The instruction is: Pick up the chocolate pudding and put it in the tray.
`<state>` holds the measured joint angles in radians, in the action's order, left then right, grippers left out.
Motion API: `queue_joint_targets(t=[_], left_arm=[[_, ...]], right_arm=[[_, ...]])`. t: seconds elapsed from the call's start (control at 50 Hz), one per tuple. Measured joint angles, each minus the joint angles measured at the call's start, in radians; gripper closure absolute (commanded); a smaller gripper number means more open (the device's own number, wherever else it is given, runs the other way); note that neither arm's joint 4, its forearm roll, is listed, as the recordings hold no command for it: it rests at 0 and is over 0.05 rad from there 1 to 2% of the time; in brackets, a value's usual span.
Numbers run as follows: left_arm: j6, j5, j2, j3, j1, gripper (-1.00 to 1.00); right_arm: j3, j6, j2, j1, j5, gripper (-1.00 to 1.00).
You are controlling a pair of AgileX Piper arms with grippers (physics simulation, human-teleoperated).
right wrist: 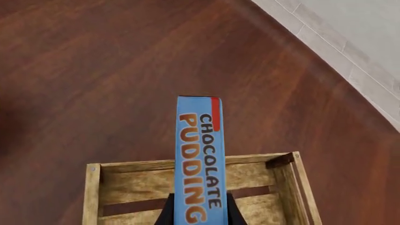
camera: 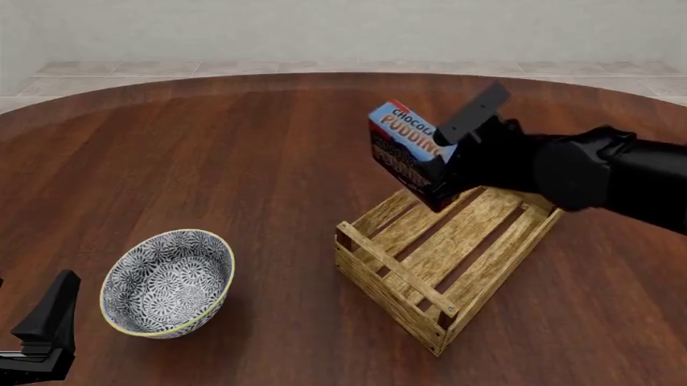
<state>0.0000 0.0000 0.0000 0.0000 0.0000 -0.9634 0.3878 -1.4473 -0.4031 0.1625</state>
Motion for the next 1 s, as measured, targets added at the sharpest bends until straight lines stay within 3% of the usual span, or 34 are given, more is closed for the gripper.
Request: queue_joint_targets(t=[1.0], left_arm=[[0.000,0.000,0.000,0.000,0.000,-1.00]], right_arm=[[0.189,0.037,0.197,0.028,0.014,1.00]])
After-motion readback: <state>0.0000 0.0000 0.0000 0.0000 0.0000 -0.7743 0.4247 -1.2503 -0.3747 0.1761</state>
